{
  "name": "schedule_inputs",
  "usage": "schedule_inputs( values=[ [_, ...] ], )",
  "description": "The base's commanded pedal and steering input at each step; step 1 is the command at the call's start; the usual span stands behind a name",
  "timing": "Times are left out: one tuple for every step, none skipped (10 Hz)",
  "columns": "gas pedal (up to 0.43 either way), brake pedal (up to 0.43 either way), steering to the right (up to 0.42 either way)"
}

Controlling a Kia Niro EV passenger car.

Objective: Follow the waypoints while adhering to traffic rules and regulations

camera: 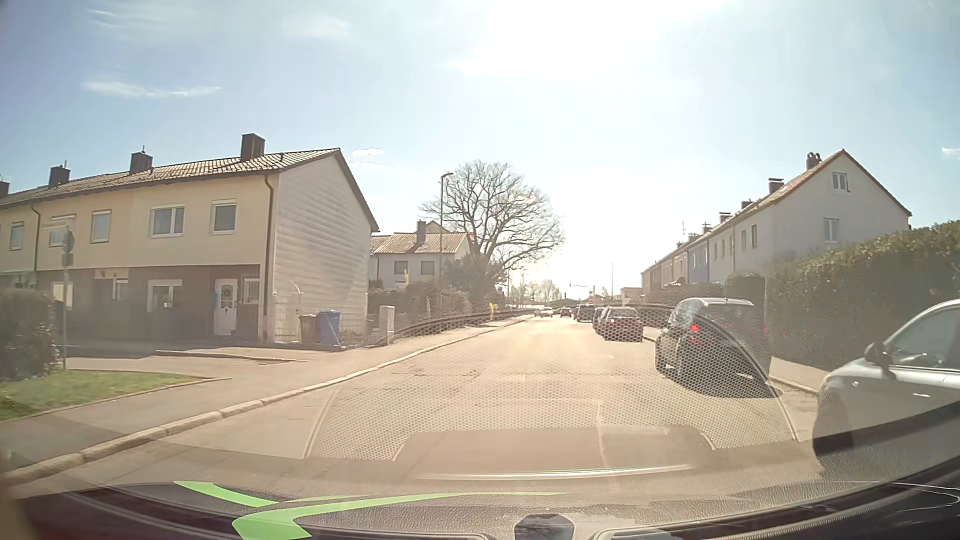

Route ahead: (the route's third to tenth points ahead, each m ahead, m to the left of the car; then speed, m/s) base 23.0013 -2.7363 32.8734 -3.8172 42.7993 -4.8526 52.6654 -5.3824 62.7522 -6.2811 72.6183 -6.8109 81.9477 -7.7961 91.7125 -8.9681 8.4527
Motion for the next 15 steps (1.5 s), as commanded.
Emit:
schedule_inputs(
  values=[
    [0.429,0.0,0.076],
    [0.421,0.0,0.069],
    [0.421,0.0,0.063],
    [0.409,0.0,0.054],
    [0.378,0.0,0.045],
    [0.358,0.0,0.039],
    [0.358,0.0,0.033],
    [0.28,0.0,0.025],
    [0.28,0.0,0.018],
    [0.28,0.0,0.012],
    [0.28,0.0,0.008],
    [0.28,0.0,0.005],
    [0.28,0.0,0.001],
    [0.28,0.0,0.0],
    [0.28,0.0,-0.001]
  ],
)
